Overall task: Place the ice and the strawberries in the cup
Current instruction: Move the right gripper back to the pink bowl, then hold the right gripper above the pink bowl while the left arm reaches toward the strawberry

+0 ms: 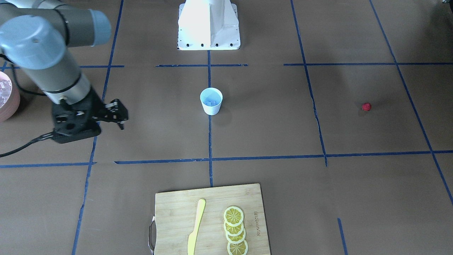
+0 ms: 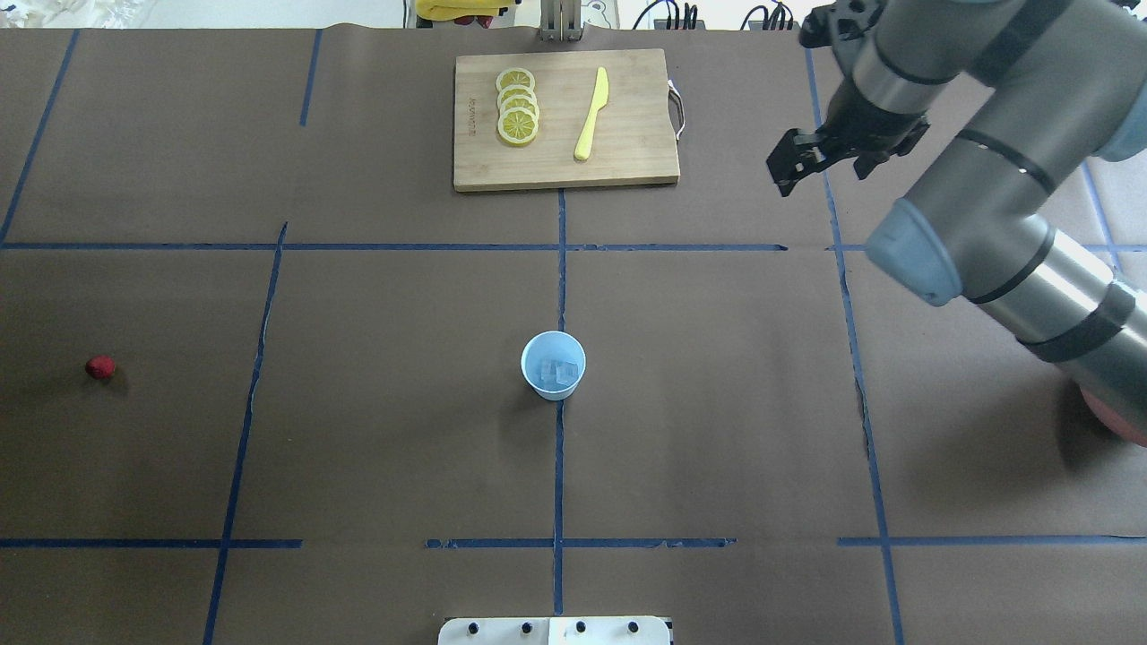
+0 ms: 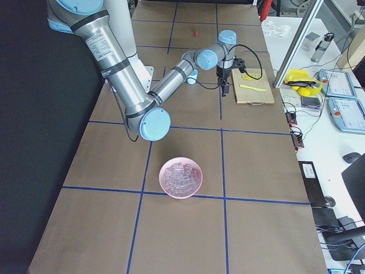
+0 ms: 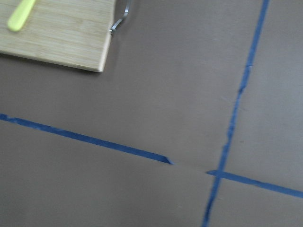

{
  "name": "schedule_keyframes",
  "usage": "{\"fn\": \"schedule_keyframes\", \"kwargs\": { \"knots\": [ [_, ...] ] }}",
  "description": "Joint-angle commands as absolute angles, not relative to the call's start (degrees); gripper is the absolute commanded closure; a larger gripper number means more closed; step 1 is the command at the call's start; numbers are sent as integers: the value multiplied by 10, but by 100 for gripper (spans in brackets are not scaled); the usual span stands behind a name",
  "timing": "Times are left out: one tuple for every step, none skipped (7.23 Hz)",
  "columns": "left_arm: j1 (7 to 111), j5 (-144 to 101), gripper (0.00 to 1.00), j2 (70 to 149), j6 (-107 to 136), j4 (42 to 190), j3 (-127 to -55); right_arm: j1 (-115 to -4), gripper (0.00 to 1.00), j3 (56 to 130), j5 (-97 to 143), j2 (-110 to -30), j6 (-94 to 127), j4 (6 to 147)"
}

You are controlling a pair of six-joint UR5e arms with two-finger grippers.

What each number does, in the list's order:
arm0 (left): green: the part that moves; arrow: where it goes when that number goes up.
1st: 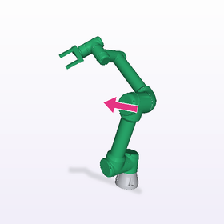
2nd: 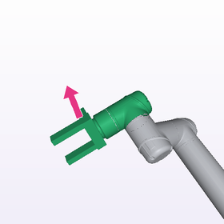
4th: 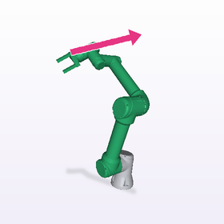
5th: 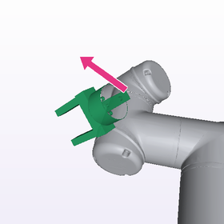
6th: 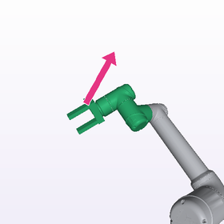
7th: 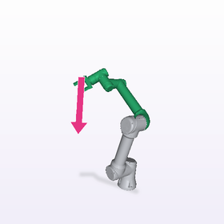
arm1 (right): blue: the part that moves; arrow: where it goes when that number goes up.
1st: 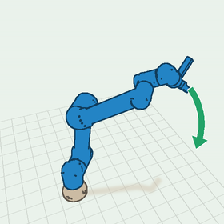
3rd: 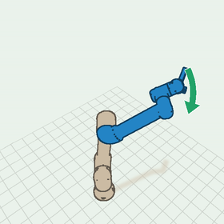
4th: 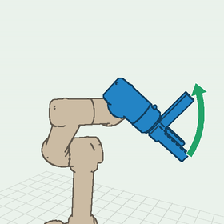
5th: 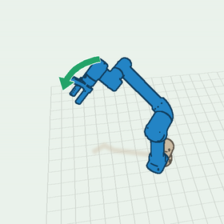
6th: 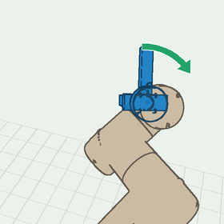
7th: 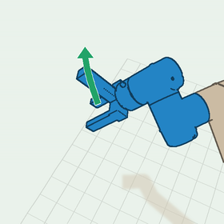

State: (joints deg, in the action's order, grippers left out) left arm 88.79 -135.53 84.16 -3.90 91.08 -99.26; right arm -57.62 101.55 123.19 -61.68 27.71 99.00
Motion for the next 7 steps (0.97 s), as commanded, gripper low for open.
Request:
{"fn": "schedule_keyframes", "kwargs": {
  "knots": [
    [888, -1354, 0, 864, -39, 911, -992, -692, 1, 1034, 1288, -734, 60, 985],
    [888, -1356, 0, 871, -38, 924, -992, -753, 1, 1034, 1309, -796, -55, 984],
    [888, -1356, 0, 871, -38, 932, -992, -808, 2, 1034, 1324, -842, -126, 984],
    [887, -1356, 0, 879, -38, 935, -984, -862, 1, 1031, 1329, -903, -136, 985],
    [885, -1357, 0, 887, -40, 936, -988, -907, 1, 1029, 1334, -949, -142, 984],
    [885, -1358, 0, 888, -39, 934, -989, -925, 1, 1034, 1334, -998, -170, 980],
    [885, -1358, 0, 889, -39, 936, -993, -925, 1, 1022, 1333, -1034, -181, 923]
  ]
}}
